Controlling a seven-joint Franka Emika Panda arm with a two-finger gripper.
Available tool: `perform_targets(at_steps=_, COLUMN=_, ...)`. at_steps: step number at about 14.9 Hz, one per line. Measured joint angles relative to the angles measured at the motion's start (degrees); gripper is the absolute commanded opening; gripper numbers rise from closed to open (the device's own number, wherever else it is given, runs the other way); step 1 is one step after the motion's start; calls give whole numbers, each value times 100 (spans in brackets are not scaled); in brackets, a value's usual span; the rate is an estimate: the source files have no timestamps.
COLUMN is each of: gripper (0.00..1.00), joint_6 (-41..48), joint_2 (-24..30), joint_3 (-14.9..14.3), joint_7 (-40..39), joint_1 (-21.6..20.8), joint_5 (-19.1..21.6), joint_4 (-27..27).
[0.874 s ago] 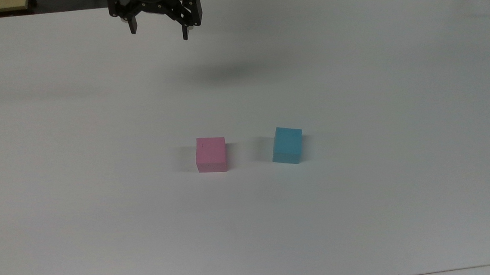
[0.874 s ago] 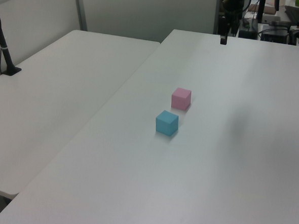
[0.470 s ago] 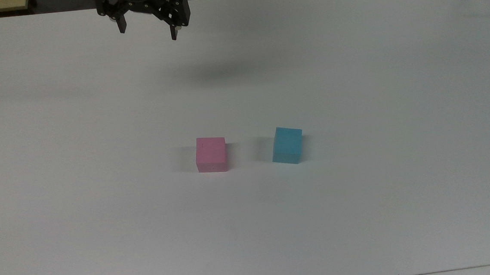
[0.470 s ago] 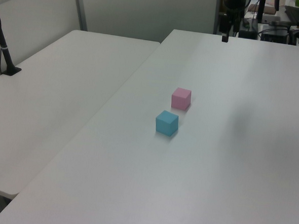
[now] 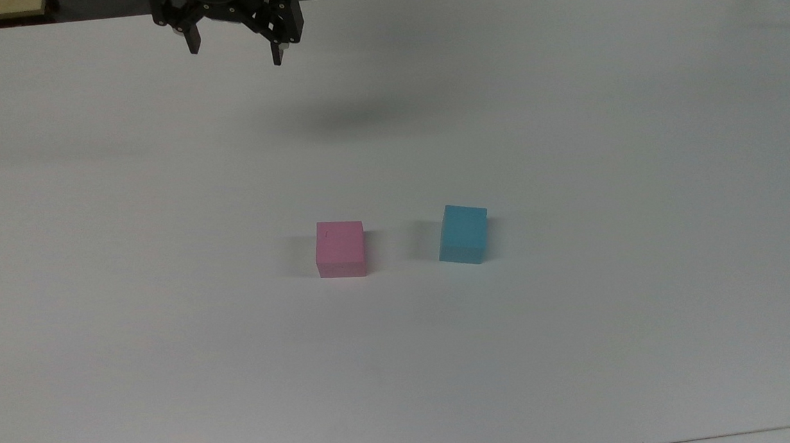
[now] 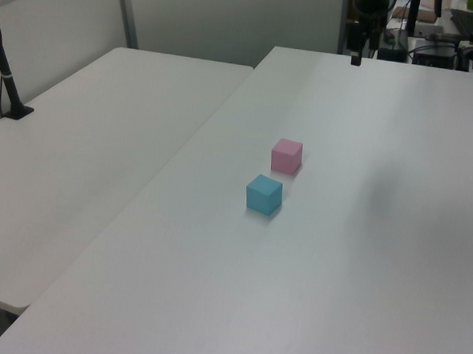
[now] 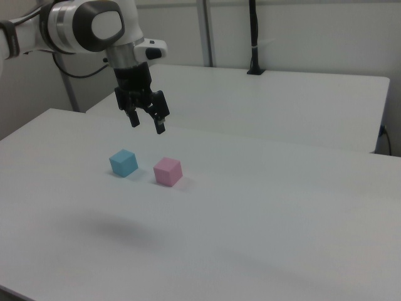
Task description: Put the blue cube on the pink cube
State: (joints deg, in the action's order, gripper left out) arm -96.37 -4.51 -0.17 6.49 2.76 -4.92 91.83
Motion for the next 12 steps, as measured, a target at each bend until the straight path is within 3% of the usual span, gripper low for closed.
perform_targets(at_steps=6, gripper=100, joint_6=-437, joint_2=-204, joint_3=76, joint_7=45, joint_1=-55, joint_5=142, joint_4=21)
perform_targets(at_steps=12, gripper=100, joint_6=-975, joint_2=-727, joint_3=152, joint_7=1000, joint_1=-871, joint_5=275, joint_4=16)
